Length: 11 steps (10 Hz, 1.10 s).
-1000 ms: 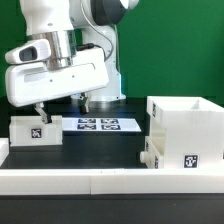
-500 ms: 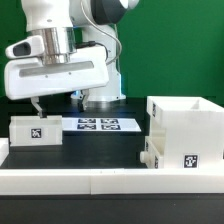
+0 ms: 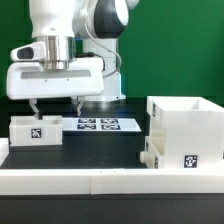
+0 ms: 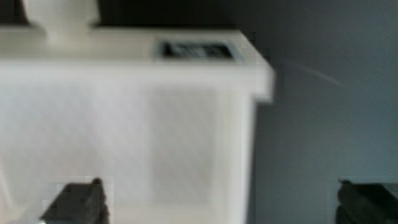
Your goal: Assemble drawer
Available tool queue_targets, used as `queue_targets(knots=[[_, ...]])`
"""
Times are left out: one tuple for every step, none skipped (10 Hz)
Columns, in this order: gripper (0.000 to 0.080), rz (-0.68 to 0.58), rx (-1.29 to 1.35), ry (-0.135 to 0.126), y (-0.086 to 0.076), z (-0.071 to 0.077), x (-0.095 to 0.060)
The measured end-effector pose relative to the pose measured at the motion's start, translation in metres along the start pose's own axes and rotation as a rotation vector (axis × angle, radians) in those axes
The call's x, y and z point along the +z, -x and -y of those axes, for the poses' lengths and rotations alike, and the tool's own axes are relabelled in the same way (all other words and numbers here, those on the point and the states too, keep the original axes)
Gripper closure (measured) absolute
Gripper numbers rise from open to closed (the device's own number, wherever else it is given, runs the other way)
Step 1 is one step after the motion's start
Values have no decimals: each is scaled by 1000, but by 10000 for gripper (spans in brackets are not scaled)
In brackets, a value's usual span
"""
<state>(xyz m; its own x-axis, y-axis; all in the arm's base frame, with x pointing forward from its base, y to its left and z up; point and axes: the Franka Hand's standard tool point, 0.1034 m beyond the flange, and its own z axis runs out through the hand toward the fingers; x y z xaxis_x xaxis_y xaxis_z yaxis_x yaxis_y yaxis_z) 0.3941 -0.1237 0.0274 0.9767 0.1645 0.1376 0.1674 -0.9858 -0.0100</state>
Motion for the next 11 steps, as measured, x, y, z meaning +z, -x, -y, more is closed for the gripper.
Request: queue_targets(knots=[[150, 12, -2, -10, 5, 1, 7], [150, 23, -2, -20, 9, 4, 13], [150, 30, -1, -26, 12, 6, 17], [150, 36, -2, -31, 14, 8, 19], [150, 39, -5, -34, 14, 10, 20], [150, 39, -6, -35, 14, 11, 21], [150, 39, -7, -35, 14, 11, 21], [288, 39, -7, -35, 14, 11, 20], [288, 38, -8, -35, 13, 11, 20], [428, 38, -11, -35, 13, 13, 21], [561, 38, -15, -36, 12, 14, 21]])
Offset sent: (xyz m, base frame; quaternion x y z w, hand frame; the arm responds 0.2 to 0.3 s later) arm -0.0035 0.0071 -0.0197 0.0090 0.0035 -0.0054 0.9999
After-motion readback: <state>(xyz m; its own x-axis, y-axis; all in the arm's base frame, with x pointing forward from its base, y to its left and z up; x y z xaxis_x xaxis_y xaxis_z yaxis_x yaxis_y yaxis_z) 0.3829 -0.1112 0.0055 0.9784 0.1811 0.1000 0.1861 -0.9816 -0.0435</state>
